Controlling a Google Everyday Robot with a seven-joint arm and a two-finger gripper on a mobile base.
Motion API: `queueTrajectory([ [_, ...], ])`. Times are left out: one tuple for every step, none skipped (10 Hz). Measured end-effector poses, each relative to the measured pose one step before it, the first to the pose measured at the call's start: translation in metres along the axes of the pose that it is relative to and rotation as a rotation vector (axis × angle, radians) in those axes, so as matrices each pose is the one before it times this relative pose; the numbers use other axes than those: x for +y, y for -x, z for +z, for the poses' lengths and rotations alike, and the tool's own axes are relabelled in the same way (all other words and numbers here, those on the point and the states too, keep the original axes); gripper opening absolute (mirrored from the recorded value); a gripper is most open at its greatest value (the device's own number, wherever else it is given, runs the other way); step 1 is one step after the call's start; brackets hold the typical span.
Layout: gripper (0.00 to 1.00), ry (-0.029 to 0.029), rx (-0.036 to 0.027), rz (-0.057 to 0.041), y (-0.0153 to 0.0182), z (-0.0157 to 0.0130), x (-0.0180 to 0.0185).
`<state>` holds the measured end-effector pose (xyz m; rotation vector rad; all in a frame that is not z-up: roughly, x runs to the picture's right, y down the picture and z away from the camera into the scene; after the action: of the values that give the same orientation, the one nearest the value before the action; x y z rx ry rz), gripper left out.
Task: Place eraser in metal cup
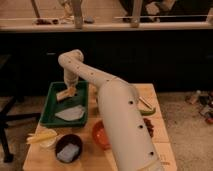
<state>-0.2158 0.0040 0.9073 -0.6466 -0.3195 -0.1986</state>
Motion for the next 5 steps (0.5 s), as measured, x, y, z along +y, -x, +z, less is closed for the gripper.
queueTrajectory([
  [0.0, -0.02258, -0.01046, 0.00373, -0.00057, -0.01583, 0.00159],
  [0.0, -0.01852, -0.00992, 0.00663, -0.0025, -0.01097, 0.00159],
  [0.0, -0.01801, -0.01213, 0.00985, -0.00421, -0.00994, 0.00266],
  [0.0, -0.02004, -0.02218, 0.01632, -0.00503, -0.01158, 0.00356],
  [0.0, -0.01497, -0.02279, 0.01679, -0.00565, -0.00907, 0.00329],
])
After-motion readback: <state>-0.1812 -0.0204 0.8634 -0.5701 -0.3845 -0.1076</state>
